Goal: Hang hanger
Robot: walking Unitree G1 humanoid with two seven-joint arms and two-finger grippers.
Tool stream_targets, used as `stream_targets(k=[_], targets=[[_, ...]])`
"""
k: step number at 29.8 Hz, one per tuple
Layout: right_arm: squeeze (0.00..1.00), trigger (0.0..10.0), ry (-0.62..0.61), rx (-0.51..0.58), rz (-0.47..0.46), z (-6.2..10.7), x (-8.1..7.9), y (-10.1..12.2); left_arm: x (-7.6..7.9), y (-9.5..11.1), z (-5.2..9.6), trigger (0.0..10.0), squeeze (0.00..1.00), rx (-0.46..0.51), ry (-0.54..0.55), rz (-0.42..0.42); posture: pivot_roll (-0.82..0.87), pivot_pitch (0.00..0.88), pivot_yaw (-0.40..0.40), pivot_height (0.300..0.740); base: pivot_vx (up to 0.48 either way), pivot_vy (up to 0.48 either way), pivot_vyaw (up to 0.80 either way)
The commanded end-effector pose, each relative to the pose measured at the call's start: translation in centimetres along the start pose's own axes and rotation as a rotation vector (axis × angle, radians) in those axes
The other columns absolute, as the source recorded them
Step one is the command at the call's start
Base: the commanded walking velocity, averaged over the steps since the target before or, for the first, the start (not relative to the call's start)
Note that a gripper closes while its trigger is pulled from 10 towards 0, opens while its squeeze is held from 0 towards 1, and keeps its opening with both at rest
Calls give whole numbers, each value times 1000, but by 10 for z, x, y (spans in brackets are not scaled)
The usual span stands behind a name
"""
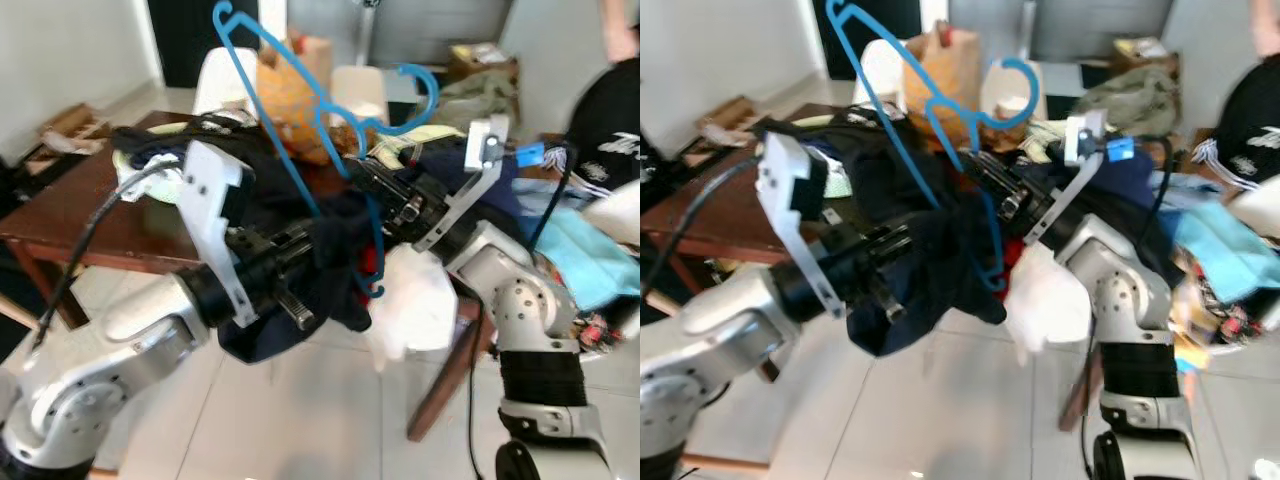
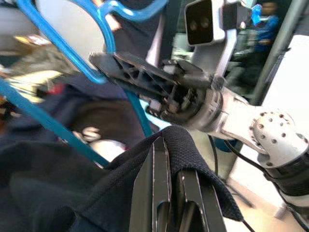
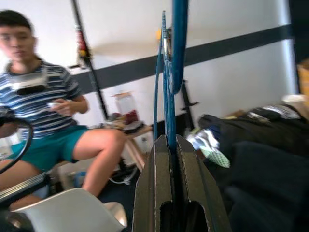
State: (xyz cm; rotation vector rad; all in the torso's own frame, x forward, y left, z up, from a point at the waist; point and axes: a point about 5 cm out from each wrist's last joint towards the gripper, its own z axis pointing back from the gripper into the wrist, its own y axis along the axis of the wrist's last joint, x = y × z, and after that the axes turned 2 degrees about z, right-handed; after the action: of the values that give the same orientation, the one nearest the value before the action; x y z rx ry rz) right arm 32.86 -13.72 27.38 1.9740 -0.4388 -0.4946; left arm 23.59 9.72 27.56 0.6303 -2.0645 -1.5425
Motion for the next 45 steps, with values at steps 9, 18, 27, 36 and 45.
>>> stream_targets(k=[9,18,27,36,45], targets=[[0,10000,-167,-147,27,11,19,-29,-12,-22,4,10000,0,-42,78,30,18,7,-47,740,-349,0,0],[0,10000,-439,-409,109,44,48,-66,-50,-70,33,10000,0,-177,354,14,6,19,-52,740,0,0,-444],[0,10000,-546,-505,141,61,60,-75,-49,-95,43,10000,0,-258,385,-7,1,28,-57,740,0,0,-800],[0,10000,-556,-708,237,87,69,-81,-70,-102,60,10000,0,-294,503,-98,-6,30,-60,740,0,0,-800],[0,10000,-410,-834,273,107,67,-63,-83,-95,62,10000,0,-268,562,-147,-21,25,-57,740,0,0,-800]])
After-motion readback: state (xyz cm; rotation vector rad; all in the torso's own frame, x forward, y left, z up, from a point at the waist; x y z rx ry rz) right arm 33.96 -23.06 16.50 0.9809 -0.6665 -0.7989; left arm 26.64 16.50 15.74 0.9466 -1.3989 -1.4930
